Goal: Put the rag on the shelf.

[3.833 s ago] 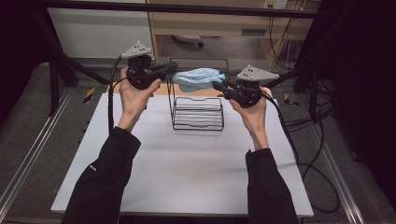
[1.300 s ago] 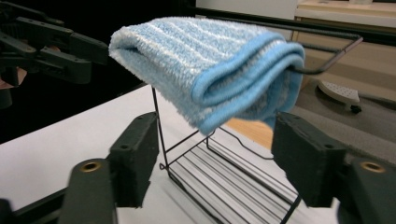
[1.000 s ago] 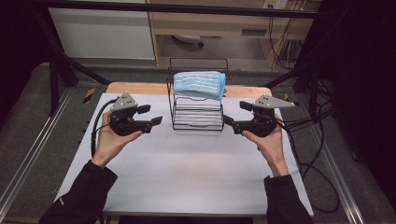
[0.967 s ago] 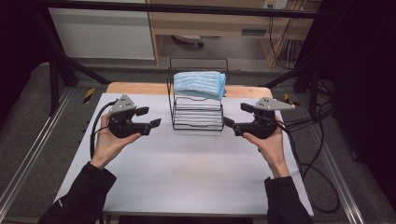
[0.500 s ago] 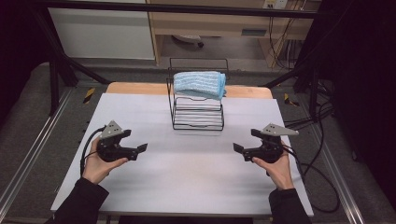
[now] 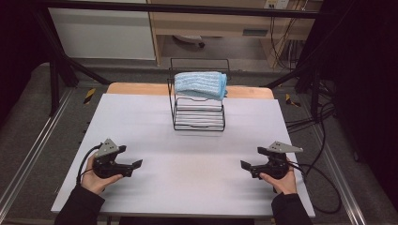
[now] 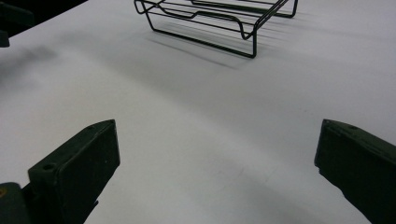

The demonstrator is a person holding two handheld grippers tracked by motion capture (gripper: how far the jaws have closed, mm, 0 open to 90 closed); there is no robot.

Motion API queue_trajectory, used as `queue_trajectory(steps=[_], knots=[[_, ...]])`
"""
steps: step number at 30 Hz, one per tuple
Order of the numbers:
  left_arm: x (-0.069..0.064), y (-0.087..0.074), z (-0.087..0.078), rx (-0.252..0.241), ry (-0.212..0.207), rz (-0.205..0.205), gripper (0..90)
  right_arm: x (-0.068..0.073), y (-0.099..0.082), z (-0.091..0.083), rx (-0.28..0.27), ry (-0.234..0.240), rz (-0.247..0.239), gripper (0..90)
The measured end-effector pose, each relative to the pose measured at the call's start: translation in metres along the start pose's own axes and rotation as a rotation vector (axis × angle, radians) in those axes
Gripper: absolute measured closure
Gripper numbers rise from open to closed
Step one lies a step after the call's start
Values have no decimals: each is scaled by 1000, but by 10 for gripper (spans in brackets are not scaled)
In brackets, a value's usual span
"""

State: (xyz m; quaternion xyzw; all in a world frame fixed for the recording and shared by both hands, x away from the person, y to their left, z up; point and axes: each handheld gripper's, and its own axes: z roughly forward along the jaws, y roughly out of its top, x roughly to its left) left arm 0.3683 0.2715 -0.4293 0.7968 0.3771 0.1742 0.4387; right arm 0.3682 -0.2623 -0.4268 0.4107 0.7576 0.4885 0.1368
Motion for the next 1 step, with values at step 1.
queue_trajectory(steps=[1], knots=[[-1,-1,0,4,1,3,97,1,-1,0,2,2,-2,8]])
